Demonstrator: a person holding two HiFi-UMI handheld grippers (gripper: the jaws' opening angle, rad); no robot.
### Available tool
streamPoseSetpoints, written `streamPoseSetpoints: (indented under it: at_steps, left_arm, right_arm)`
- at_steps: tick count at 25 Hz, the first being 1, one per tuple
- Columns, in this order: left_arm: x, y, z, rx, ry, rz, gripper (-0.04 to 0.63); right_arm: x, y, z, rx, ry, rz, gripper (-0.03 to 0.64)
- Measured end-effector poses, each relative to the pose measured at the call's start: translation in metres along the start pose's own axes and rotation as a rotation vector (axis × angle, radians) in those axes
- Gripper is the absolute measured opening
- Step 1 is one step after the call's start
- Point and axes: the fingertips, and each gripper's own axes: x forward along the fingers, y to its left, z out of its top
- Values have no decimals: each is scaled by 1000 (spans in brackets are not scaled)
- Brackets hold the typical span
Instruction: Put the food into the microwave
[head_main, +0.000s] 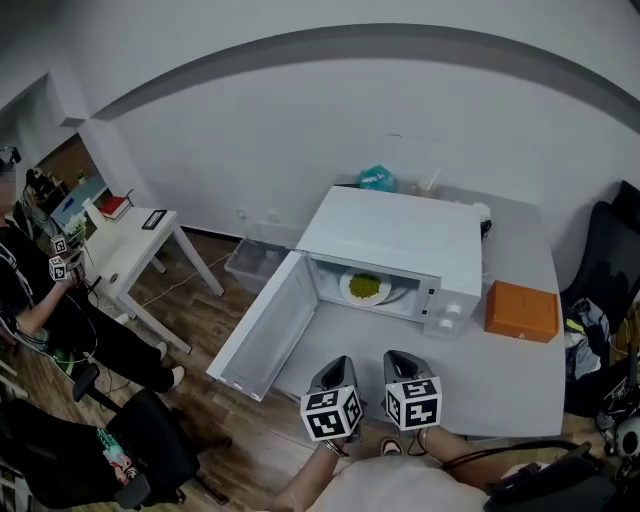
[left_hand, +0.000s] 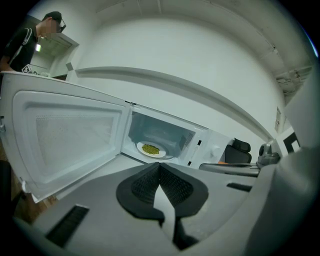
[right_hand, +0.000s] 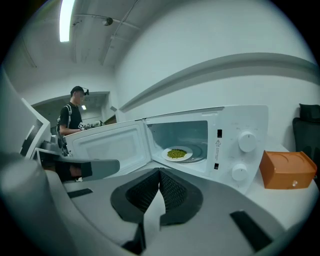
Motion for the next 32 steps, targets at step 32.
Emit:
streamPoseSetpoints:
  at_steps: [32]
  left_arm:
    - [18, -30, -9, 2, 41, -4, 3]
  right_arm:
    - [-23, -35, 0, -17, -16, -62, 17]
